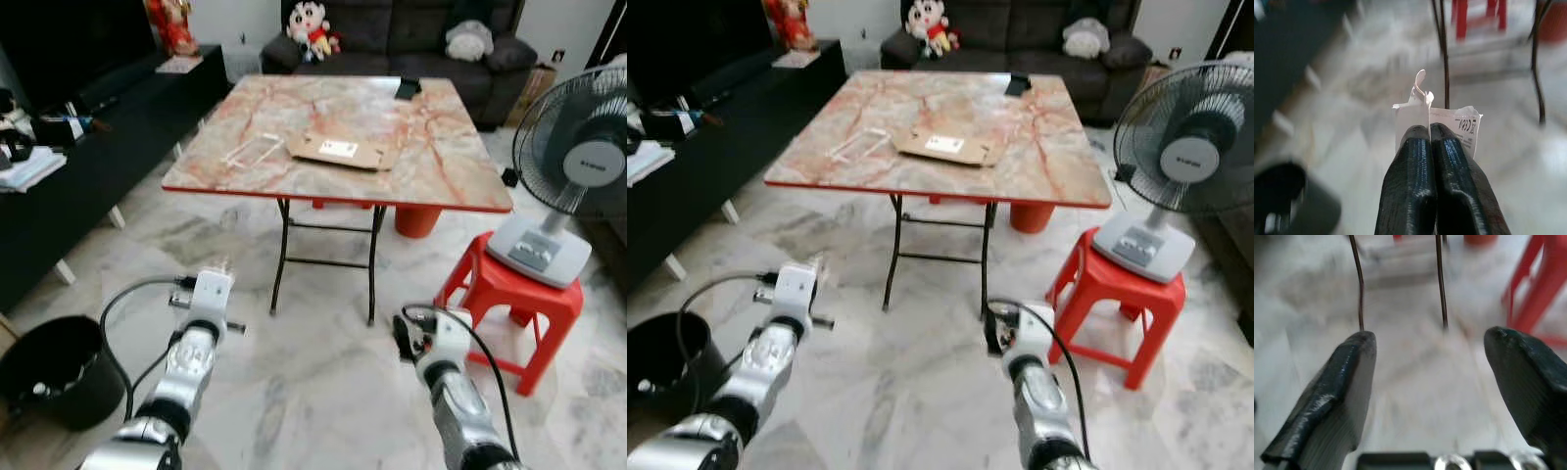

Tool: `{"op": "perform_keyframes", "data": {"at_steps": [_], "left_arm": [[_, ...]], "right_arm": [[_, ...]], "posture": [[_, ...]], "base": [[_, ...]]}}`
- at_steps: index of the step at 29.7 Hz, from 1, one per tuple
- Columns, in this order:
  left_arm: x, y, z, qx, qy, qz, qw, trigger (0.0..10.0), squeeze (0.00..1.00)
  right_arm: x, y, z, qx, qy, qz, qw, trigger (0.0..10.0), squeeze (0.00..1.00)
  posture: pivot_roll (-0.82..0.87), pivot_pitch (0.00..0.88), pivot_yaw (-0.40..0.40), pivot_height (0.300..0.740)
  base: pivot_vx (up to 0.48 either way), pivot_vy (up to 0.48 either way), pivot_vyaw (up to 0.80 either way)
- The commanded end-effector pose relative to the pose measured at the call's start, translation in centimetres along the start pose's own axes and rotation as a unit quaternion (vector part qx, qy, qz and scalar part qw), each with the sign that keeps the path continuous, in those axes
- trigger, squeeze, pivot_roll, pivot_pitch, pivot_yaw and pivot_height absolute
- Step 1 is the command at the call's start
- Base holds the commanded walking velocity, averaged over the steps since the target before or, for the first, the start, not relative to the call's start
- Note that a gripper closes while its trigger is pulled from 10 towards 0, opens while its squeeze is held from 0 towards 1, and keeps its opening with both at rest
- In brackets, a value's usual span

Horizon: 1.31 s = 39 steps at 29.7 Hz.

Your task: Picking trash to rubbish bin

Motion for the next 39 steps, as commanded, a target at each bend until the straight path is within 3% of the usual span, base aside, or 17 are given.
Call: {"op": "perform_keyframes", "data": {"at_steps": [1,6,15,35,39], "left_arm": [[-0.3,0.8,-1.3,-0.006,0.033,0.012,0.999,10.0,0.00],[-2.3,2.2,-6.2,-0.015,0.136,0.038,0.990,10.0,0.00],[-5.6,4.5,-11.0,-0.047,0.229,0.090,0.968,10.0,0.00],[-7.6,5.6,-13.3,-0.066,0.271,0.132,0.951,10.0,0.00],[-7.8,5.8,-13.4,-0.068,0.274,0.139,0.949,10.0,0.00]], "right_arm": [[-0.4,0.0,-1.5,-0.004,0.035,-0.002,0.999,10.0,0.00],[-2.8,-0.7,-6.8,0.008,0.130,-0.022,0.991,10.0,0.00],[-4.1,-0.8,-9.0,0.004,0.164,-0.031,0.986,10.0,0.00],[-3.2,-0.3,-7.8,0.001,0.150,-0.031,0.988,10.0,0.00],[-3.2,-0.3,-7.8,0.009,0.152,-0.033,0.988,10.0,0.00]], "posture": [[-0.04,0.003,-0.002,0.740],[-0.04,0.002,0.002,0.740],[-0.05,0.000,0.016,0.740],[-0.04,0.000,0.012,0.740],[-0.03,0.000,0.007,0.740]], "base": [[0.000,0.000,0.00],[0.000,0.000,0.00],[0.000,0.000,0.16],[0.000,0.000,0.80],[0.000,0.000,0.00]]}}
Point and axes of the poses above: a point about 5 cm out from each wrist's last joint towards the gripper, its own x axis pointing out of the wrist towards the gripper, its own z axis along the axis of the wrist's last joint, y = z × x, the point moved 3 cm from there along x, pointing out of the wrist towards the gripper, and after that the axes turned 7 degrees about -x, right-handed, at the moved point
